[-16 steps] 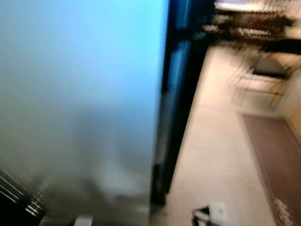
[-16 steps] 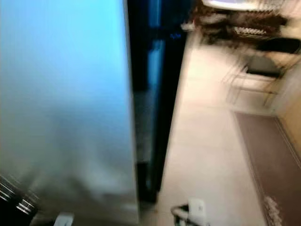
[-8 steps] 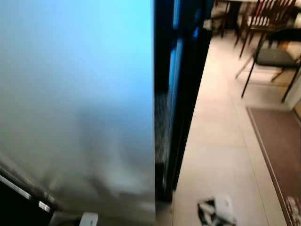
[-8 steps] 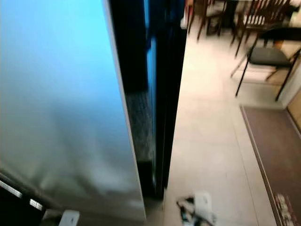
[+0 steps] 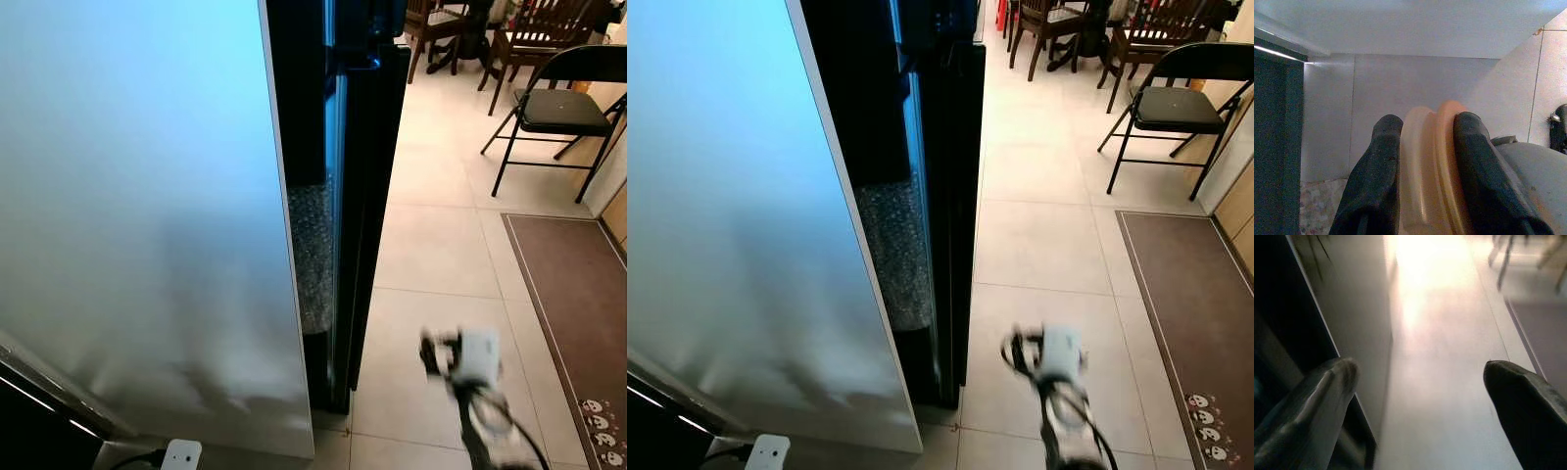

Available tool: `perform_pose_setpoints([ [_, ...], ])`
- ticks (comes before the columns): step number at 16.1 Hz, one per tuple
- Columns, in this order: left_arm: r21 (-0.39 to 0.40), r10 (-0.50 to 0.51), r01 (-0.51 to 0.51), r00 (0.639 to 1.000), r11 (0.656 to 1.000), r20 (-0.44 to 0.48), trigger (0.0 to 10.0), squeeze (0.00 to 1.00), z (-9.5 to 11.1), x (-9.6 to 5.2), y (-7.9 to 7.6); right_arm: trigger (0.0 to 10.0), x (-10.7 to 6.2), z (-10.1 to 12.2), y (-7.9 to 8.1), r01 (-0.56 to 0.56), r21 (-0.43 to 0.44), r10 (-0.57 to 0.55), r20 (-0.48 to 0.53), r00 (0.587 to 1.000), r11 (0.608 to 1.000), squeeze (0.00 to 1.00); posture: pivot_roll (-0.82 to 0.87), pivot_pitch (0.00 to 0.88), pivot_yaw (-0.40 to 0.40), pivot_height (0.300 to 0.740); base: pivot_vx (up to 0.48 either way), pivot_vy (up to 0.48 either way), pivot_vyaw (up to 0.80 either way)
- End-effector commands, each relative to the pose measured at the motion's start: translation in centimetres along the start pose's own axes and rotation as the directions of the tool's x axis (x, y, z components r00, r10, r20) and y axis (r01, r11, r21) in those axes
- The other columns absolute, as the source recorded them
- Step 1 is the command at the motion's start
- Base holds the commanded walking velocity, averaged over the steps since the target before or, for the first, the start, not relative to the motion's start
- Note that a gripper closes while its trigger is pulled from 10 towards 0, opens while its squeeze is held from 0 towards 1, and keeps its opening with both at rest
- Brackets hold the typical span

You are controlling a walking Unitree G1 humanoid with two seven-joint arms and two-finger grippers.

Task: Restocking fridge

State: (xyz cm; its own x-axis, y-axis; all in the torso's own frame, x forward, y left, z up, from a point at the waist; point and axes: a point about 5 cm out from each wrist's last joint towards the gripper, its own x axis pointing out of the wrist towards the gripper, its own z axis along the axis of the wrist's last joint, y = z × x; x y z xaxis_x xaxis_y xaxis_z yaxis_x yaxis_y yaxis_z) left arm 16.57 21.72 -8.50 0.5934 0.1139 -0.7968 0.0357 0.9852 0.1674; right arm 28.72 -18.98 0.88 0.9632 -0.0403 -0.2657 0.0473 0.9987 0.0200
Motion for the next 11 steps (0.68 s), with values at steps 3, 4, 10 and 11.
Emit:
perform_pose_setpoints([
  [3, 0.002, -0.006, 0.006, 1.000, 1.000, 0.007, 10.0, 0.00, -0.2, -0.1, 0.0, 10.0, -0.1, 1.0, 4.5, -0.328, -0.066, 0.332, 0.056, 0.942, 0.942, 0.00, 0.00, 0.000, 0.030, 0.740, 0.000, 0.000, 0.00],
  [4, 0.002, -0.006, 0.006, 1.000, 1.000, 0.008, 10.0, 0.00, -0.2, -0.1, 0.0, 10.0, -0.1, 1.2, 4.7, -0.353, -0.079, 0.359, 0.072, 0.931, 0.932, 0.00, 0.00, 0.000, 0.029, 0.740, 0.000, 0.000, 0.00],
  [10, 0.003, -0.010, 0.010, 1.000, 1.000, 0.013, 10.0, 0.00, 0.5, 0.1, -0.4, 10.0, 2.4, 6.8, 4.9, -0.373, -0.090, 0.384, 0.196, 0.902, 0.923, 0.00, -0.01, 0.000, 0.033, 0.740, 0.000, 0.000, 0.00],
  [11, 0.003, -0.010, 0.010, 1.000, 1.000, 0.010, 10.0, 0.00, 0.4, 0.1, -0.4, 10.0, 2.6, 7.3, 5.1, -0.381, -0.098, 0.393, 0.198, 0.898, 0.919, 0.00, -0.01, 0.000, 0.033, 0.740, 0.000, 0.000, 0.00],
])
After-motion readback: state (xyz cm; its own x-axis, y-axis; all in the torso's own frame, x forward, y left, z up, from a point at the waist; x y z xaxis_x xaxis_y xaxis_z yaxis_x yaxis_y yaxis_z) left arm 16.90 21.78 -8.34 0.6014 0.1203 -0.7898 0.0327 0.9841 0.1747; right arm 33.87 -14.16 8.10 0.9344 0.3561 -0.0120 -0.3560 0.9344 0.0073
